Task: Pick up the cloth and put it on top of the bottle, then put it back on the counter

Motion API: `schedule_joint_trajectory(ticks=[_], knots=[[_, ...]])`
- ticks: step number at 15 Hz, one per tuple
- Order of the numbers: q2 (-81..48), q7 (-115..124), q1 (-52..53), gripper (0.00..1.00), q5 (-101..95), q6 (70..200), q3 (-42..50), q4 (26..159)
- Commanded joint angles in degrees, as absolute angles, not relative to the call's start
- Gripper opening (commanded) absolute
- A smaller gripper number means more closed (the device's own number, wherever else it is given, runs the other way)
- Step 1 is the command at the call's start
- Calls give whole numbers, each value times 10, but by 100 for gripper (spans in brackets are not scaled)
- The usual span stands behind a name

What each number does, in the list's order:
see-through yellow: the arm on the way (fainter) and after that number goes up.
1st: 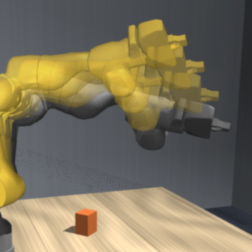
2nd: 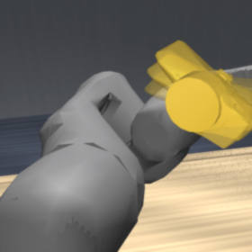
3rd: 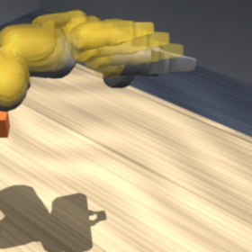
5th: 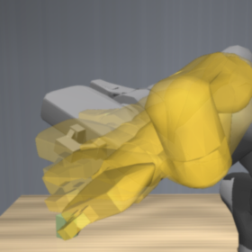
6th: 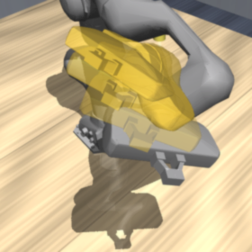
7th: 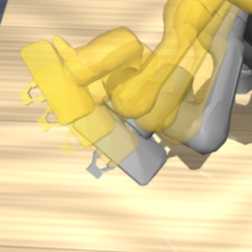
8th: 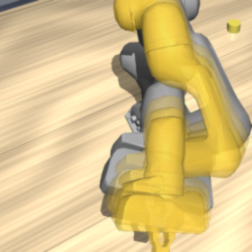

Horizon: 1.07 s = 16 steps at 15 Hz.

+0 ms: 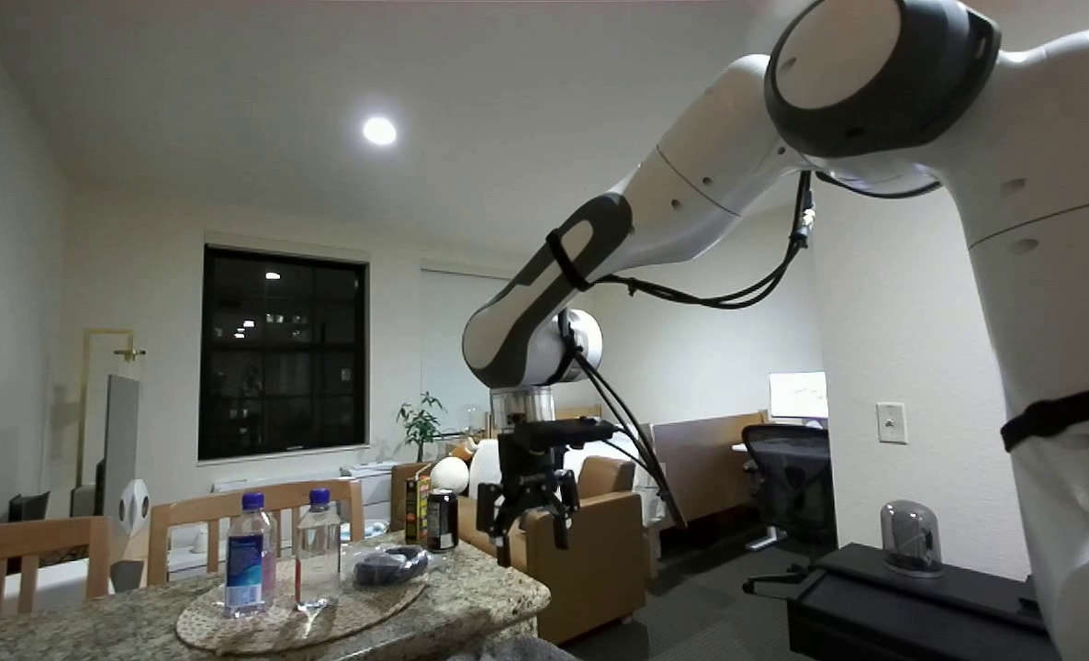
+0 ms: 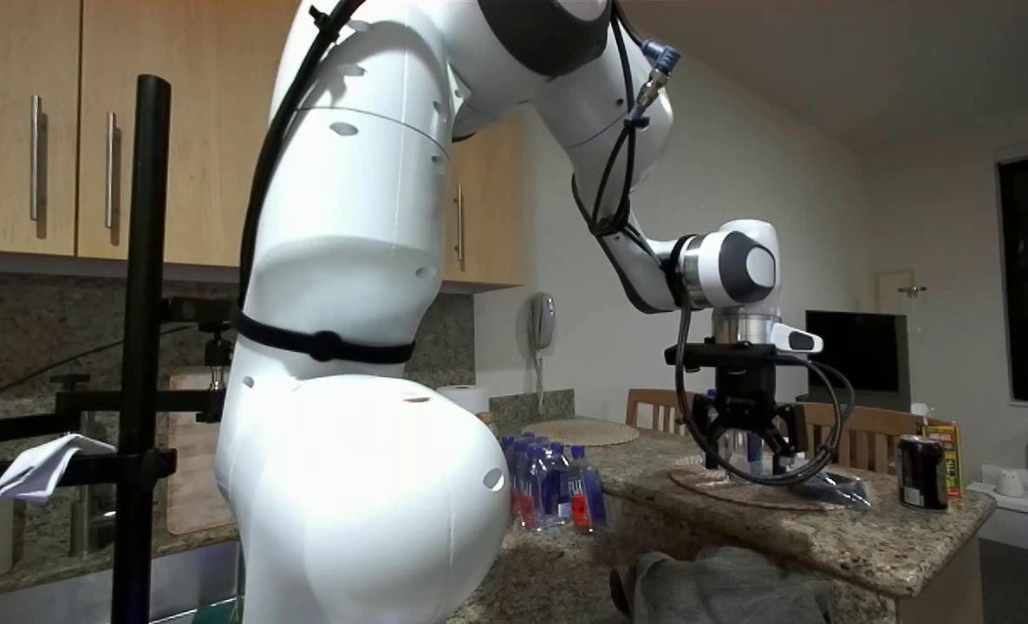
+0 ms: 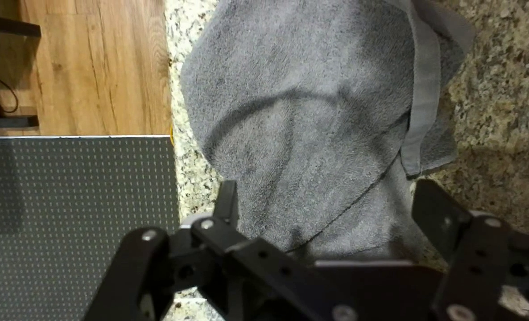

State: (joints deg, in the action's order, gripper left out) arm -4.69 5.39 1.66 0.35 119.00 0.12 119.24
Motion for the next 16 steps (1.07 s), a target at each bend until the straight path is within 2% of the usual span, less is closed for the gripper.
schedule_joint_trajectory(ticks=[1, 11, 16], knots=[[-59, 32, 9, 100, 4, 1217, 3, 1201], [-153, -80, -20, 100, 72, 1246, 2, 1187], [-207, -80, -39, 100, 107, 1266, 3, 1133]])
